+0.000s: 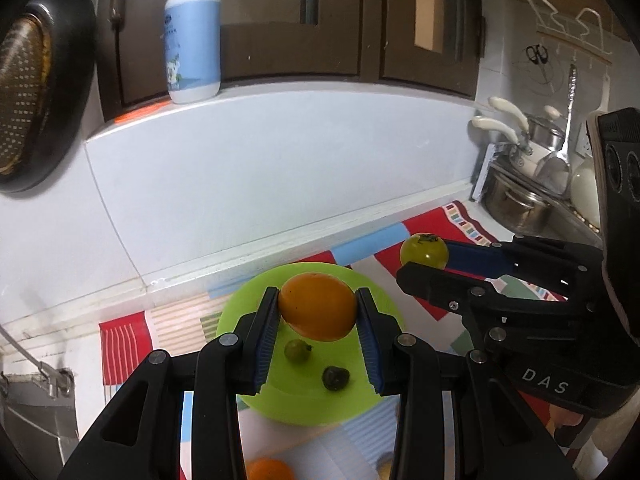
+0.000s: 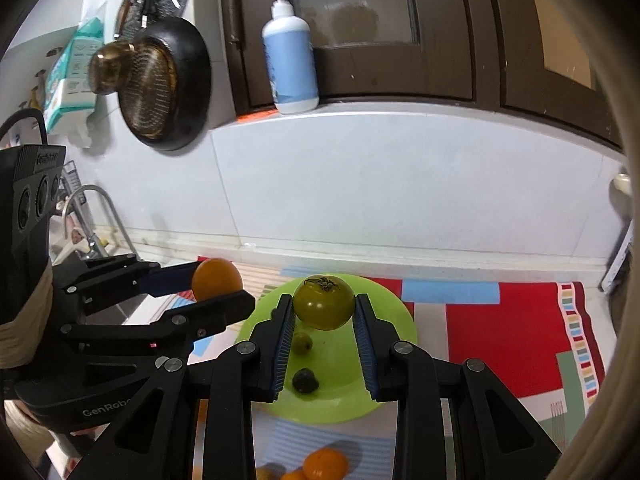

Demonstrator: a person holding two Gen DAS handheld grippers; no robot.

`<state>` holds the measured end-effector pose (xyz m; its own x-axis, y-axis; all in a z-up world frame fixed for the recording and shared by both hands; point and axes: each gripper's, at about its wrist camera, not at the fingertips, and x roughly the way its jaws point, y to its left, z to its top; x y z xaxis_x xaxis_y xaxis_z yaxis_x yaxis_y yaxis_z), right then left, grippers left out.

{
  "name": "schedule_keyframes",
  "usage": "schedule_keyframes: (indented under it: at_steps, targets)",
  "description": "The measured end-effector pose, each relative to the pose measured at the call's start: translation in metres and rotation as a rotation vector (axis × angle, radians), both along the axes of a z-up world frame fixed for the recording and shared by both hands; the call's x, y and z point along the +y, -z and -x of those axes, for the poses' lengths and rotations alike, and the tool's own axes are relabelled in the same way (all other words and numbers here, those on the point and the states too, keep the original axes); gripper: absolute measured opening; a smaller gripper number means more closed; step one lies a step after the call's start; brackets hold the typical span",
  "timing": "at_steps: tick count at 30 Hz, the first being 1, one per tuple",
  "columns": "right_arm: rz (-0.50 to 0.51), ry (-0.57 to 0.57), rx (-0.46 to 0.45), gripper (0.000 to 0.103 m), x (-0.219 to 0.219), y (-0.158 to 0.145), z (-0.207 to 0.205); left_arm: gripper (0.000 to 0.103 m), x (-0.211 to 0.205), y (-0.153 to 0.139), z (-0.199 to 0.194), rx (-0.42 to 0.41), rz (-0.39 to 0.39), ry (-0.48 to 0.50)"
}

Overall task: Organize fruits
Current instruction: 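Carry both fruits over the green plate and open both tools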

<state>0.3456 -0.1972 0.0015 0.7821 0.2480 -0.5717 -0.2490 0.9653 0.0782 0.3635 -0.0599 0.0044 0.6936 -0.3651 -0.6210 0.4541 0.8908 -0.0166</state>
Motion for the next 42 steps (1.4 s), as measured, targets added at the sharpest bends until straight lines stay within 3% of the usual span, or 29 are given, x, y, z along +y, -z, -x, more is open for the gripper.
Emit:
schedule_keyframes:
  at_steps: [14, 25, 32, 35, 42]
  targets:
    - [0.016, 0.032, 0.136, 0.031, -0.003, 0.042, -0.081, 0.037, 0.000, 0.055, -0.087, 0.165, -0.018, -0.035]
    - [-0.012, 0.052, 0.280, 0.031, -0.016, 0.094, -0.125, 0.037, -0.010, 0.098, -0.125, 0.282, -0.029, -0.018]
    - [-0.007, 0.059, 0.296, 0.031, -0.014, 0.102, -0.138, 0.041, -0.014, 0.102, -0.127, 0.283, -0.022, -0.021]
    - [0.005, 0.068, 0.286, 0.035, -0.011, 0.099, -0.135, 0.047, -0.009, 0.095, -0.124, 0.265, -0.014, -0.033]
    - [-0.010, 0.086, 0.257, 0.038, -0.013, 0.085, -0.119, 0.047, -0.003, 0.071, -0.098, 0.187, -0.035, -0.058]
